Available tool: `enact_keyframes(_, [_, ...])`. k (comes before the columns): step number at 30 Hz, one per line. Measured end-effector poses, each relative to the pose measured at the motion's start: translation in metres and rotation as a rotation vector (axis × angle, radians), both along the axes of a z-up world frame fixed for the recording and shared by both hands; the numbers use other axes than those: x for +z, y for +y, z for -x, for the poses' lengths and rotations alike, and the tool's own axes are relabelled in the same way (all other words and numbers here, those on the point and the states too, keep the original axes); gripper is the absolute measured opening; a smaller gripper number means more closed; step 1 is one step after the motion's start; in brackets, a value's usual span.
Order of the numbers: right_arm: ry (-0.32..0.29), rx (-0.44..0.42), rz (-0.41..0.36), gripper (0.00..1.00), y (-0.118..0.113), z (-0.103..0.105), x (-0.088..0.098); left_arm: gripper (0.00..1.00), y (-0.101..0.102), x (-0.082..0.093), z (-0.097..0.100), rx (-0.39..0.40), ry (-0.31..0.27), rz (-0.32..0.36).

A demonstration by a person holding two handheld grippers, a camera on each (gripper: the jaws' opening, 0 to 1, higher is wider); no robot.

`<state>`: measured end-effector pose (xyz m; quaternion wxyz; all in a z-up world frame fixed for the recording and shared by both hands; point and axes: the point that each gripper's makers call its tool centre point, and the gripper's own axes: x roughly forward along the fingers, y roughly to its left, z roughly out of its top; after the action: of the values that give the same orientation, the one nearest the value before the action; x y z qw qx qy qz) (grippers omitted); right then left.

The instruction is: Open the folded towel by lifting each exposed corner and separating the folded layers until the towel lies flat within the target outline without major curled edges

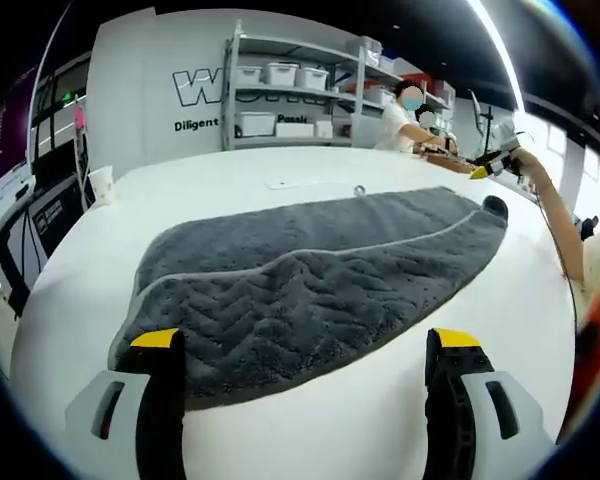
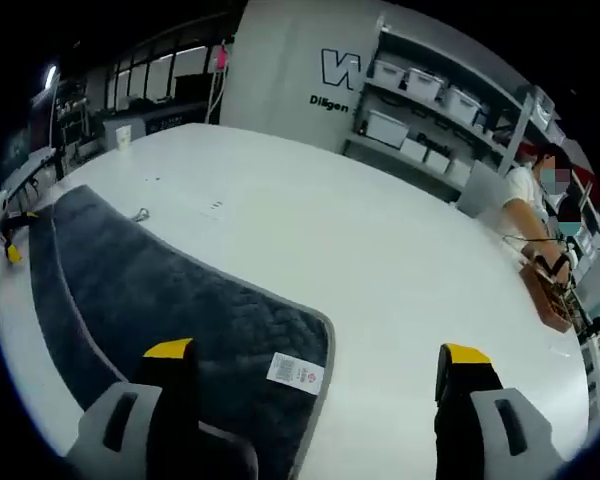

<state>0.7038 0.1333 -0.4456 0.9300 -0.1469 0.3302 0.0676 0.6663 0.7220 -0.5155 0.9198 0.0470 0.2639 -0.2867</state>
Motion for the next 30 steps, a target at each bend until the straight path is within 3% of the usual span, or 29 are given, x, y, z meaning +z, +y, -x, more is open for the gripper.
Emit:
enact_keyframes(6, [-0.008, 0.044, -0.018, 0.99, 0.026, 0.026, 0.004, 0.98, 0.0, 0.002, 0.001, -0.003, -0.007, 0.005])
enact_keyframes(10, [0.005, 0.083, -0.094, 0.99, 0.057, 0.041, -0.004, 0.98, 0.0, 0.004, 0.001, -0.007, -0.01, 0.01])
enact_keyframes(15, [-0.045, 0.153, -0.176, 0.98, 0.101, 0.052, -0.011, 0.98, 0.001, 0.005, 0.001, -0.007, -0.015, 0.015])
enact_keyframes(17, [-0.022, 0.221, -0.188, 0.99, 0.122, 0.061, -0.018, 0.98, 0.004, 0.004, 0.001, -0.004, -0.012, 0.013])
enact_keyframes(22, [-0.005, 0.267, -0.19, 0.99, 0.147, 0.067, -0.03, 0.98, 0.013, 0.007, -0.002, 0.026, -0.022, 0.02])
enact_keyframes(26, [0.072, 0.313, -0.137, 0.98, 0.166, 0.078, -0.058, 0.97, 0.017, 0.009, -0.005, 0.045, -0.03, 0.022])
enact_keyframes(30, [0.094, 0.371, -0.157, 0.98, 0.181, 0.079, -0.061, 0.97, 0.017, 0.009, -0.007, 0.052, -0.029, 0.026])
